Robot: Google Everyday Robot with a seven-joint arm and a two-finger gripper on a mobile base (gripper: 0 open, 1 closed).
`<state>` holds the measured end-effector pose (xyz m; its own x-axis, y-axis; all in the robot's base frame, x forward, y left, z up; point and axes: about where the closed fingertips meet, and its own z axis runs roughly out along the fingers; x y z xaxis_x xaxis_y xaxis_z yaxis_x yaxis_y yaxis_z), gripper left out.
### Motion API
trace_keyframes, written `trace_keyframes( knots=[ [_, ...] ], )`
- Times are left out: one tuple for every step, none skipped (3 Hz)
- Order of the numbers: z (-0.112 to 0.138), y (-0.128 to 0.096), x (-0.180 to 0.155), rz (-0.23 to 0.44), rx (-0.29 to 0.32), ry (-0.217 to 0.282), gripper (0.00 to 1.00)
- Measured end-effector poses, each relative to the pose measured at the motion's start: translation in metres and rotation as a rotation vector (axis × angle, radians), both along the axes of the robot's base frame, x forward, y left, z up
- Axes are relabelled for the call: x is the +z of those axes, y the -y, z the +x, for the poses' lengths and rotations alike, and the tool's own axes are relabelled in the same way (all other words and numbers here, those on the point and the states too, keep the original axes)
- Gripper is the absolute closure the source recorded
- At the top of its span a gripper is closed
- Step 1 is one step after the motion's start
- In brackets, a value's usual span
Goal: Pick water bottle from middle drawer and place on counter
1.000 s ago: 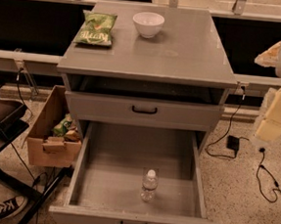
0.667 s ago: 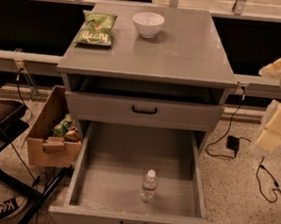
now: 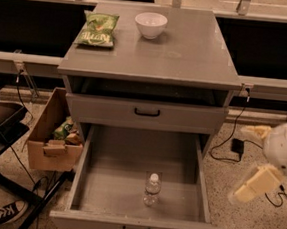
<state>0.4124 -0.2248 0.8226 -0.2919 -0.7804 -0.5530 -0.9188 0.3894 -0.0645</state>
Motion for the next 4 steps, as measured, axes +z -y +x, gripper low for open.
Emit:
trace_keyframes(
  knots=[
    [0.01, -0.013, -0.048, 0.205, -0.026, 0.079, 0.0],
    [0.037, -0.045, -0.086, 0.446, -0.035, 0.191, 0.0],
    [0.053, -0.069, -0.108, 0.548, -0.02, 0.217, 0.0],
    [0.053, -0.072, -0.118, 0.56, -0.016, 0.2, 0.0]
  ],
)
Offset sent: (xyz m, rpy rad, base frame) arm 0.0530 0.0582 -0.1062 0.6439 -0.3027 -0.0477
